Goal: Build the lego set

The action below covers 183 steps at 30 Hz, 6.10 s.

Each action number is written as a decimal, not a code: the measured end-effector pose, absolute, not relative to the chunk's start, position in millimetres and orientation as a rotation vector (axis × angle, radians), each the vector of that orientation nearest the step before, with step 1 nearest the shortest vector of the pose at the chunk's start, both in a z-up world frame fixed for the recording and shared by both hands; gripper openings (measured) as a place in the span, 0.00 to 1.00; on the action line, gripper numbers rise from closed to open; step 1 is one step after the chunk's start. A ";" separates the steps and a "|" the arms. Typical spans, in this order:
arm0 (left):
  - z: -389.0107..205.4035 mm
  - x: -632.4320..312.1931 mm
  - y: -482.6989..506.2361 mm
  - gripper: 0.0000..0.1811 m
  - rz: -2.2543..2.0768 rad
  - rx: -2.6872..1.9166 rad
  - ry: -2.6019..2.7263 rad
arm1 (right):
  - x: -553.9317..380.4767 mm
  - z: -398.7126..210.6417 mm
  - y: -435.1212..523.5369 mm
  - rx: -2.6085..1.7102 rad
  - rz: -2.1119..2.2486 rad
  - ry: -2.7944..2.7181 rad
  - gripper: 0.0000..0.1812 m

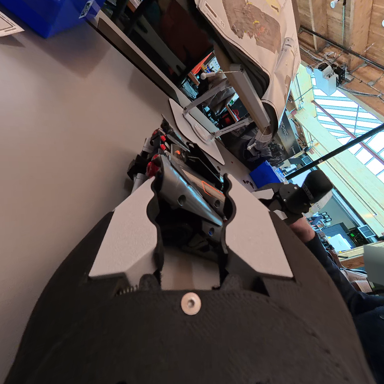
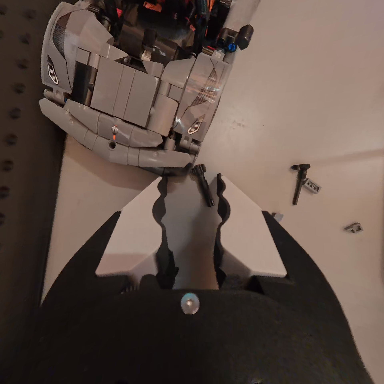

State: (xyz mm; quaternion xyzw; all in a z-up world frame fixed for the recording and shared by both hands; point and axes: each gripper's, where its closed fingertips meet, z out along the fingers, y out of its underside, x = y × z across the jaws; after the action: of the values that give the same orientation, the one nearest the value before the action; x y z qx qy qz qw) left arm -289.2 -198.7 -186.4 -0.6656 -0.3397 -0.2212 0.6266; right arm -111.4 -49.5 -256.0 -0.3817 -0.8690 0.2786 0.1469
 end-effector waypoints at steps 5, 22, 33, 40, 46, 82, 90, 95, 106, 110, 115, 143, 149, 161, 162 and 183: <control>-180.9 -288.3 -202.8 0.38 -0.461 -1.500 -0.752 | -107.6 -256.6 -46.7 -1.100 0.855 -2.502 0.26; -165.7 -290.2 -211.1 0.51 -0.582 -1.362 -0.728 | -113.8 -254.2 -34.7 -1.043 0.839 -2.430 0.22; -163.3 -295.2 -213.7 0.52 -0.612 -1.319 -0.746 | -110.7 -255.1 -31.4 -1.066 0.814 -2.454 0.14; -160.7 -298.4 -219.0 0.52 -0.593 -1.284 -0.759 | -105.3 -255.1 -29.2 -1.064 0.761 -2.485 0.02; -149.8 -304.1 -238.3 0.51 -0.466 -1.191 -0.766 | -105.2 -242.5 -25.2 -1.117 0.830 -2.438 0.02; -92.3 -154.7 -173.1 0.05 -0.251 -1.416 -0.133 | -159.8 -118.7 -187.8 -0.978 1.724 -1.995 0.07; -94.2 -157.2 -169.1 0.06 0.419 -1.583 0.179 | -157.8 -94.3 -169.7 -1.073 1.735 -1.978 0.17; -102.2 -164.9 -165.1 0.06 0.688 -1.647 0.272 | -157.6 -98.9 -181.3 -1.170 1.805 -2.034 0.17; -111.0 -162.3 -158.8 0.06 0.799 -1.675 0.357 | -163.3 -108.8 -178.8 -1.230 1.747 -2.063 0.06; -112.0 -167.8 -161.5 0.11 0.764 -1.665 0.295 | -167.8 -107.4 -171.9 -1.200 1.675 -2.109 0.06; -135.1 -194.4 -178.2 0.14 0.680 -1.715 0.139 | -184.6 -111.6 -152.4 -1.117 1.372 -2.276 0.06; -179.6 -215.2 -177.0 0.18 0.595 -1.824 0.038 | -223.8 -168.1 -154.1 -0.719 0.656 -3.188 0.06; -180.4 -214.5 -176.6 0.18 0.592 -1.828 0.045 | -222.6 -169.6 -156.4 -0.695 0.576 -3.268 0.06; -181.7 -214.1 -176.1 0.17 0.585 -1.836 0.048 | -224.7 -178.1 -160.0 -0.739 0.551 -3.323 0.06; -181.4 -214.2 -176.3 0.17 0.586 -1.834 0.047 | -224.4 -179.5 -159.8 -0.743 0.540 -3.324 0.06; -185.1 -212.5 -174.3 0.17 0.572 -1.857 0.064 | -226.2 -186.2 -159.1 -0.755 0.377 -3.264 0.06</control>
State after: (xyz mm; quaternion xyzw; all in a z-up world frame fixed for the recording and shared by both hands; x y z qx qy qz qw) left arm -212.5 -174.3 -185.1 -0.7889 0.0274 0.2431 0.5637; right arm -226.2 -159.1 -186.2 -0.2224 -0.9618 0.1111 -0.1144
